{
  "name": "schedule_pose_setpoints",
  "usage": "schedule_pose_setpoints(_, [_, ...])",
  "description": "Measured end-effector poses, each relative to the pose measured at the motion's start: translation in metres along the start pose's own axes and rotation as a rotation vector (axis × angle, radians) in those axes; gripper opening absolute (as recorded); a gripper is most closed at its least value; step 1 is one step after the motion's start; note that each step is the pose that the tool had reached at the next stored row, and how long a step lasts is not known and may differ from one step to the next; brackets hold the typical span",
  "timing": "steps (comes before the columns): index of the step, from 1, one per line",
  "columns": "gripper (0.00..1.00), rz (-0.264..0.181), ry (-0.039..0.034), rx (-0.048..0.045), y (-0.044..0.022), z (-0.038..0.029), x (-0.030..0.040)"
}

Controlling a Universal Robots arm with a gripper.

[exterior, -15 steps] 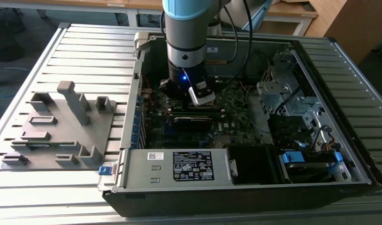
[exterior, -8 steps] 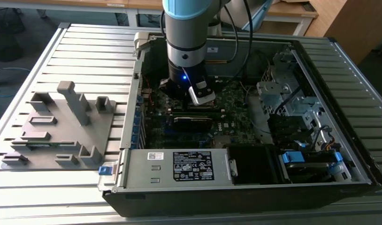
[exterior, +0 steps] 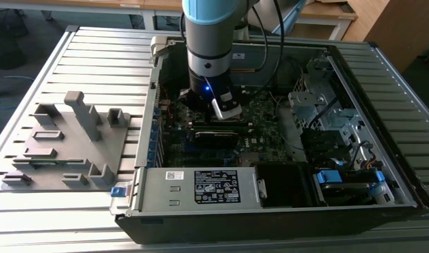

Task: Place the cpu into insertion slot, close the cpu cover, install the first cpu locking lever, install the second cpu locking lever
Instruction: 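Install the second cpu locking lever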

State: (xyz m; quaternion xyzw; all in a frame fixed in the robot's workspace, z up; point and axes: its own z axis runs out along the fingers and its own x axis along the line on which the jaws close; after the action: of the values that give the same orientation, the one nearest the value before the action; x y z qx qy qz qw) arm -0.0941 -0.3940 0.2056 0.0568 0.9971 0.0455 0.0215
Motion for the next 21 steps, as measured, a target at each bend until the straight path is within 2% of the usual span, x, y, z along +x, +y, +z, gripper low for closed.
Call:
schedule_pose_setpoints(3, [0.1, 0.001, 0.0019, -0.0174, -0.0009, 0.0008, 0.0003])
schedule_pose_setpoints(4, [0.1, 0.001, 0.0022, -0.0207, -0.0012, 0.001, 0.0003])
schedule_pose_setpoints(11, [0.1, 0.001, 0.0031, -0.0279, -0.0027, 0.0038, 0.0004])
schedule_pose_setpoints(17, [0.1, 0.003, 0.0062, -0.0559, -0.0028, 0.0042, 0.0005])
schedule_pose_setpoints(21, [0.1, 0.003, 0.0068, -0.0625, -0.0031, 0.0056, 0.0006])
